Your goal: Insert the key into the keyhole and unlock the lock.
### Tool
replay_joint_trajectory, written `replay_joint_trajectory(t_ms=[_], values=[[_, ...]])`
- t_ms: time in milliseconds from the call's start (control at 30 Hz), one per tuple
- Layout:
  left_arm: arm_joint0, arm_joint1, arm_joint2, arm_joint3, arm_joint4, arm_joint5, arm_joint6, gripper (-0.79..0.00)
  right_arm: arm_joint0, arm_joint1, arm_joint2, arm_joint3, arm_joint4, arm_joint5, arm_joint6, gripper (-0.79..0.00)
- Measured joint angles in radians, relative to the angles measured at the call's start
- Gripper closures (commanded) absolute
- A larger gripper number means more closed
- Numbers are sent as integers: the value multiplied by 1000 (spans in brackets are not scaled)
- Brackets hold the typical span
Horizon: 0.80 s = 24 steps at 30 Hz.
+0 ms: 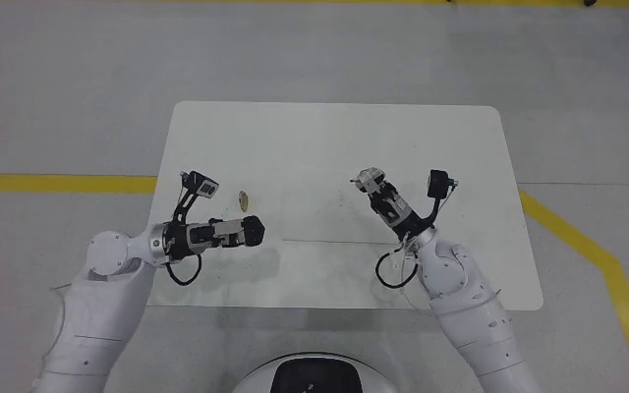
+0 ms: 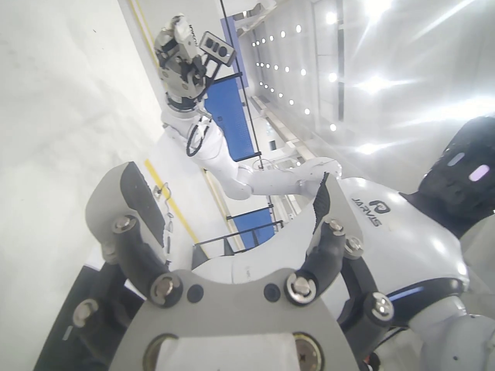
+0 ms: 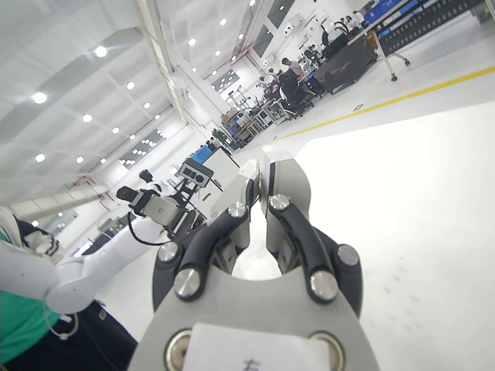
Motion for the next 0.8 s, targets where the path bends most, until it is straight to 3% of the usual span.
replay_joint_trajectory(t_ms=[100,200,300,333,367,567,800], values=[[-45,-8,54,23,34,33,58,-785,9,0,-1,31,200,27,104,0],[-56,-13,92,2,114,37,145,-643,14,3,-3,41,367,39,219,0],[-51,-17,115,-26,183,36,242,-637,19,2,-18,44,481,45,309,0],[-48,-19,123,-39,201,37,279,-560,24,1,-27,46,501,49,334,0],[-47,-20,128,-49,210,38,305,-539,27,0,-36,49,506,53,347,0],[-47,-26,155,-103,225,72,398,-560,43,-10,-80,57,516,71,380,0],[-77,-37,209,-94,263,127,468,-579,37,-17,-106,46,513,69,382,0]])
